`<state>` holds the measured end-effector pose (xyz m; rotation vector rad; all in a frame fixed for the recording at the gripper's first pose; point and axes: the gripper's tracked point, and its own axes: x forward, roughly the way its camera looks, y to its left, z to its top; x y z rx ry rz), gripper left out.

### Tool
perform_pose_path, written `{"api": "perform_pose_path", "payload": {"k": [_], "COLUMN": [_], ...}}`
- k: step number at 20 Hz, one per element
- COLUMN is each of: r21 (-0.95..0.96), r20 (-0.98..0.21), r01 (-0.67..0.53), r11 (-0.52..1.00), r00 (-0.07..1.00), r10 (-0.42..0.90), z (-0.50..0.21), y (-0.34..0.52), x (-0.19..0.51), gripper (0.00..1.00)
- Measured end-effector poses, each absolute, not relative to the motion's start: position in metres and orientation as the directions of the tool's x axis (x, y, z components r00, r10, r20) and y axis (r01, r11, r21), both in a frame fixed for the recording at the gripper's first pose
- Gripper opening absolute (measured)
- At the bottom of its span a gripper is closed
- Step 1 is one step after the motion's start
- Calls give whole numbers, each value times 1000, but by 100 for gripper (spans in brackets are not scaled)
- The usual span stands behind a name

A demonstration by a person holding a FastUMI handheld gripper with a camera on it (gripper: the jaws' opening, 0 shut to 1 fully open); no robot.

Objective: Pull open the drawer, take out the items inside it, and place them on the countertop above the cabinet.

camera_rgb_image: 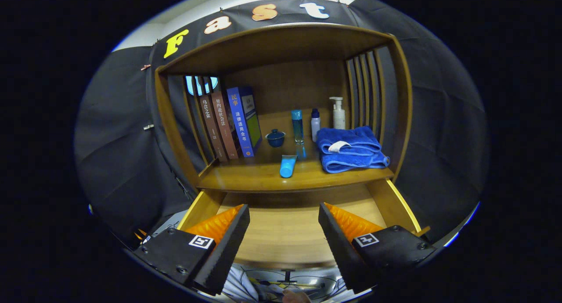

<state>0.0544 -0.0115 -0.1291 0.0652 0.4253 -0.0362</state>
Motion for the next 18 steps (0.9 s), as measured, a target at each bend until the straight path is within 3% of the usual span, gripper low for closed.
{"api": "perform_pose_path", "payload": {"k": [9, 18], "r21": [48, 19], "r20": [-347, -371], "r01": [91, 119], "r11": [995, 993], "r00": [936, 923], "r10": [-69, -104], "z": [-190, -235], "y": [-18, -20], "x": [-9, 3], "gripper": [100, 100]}}
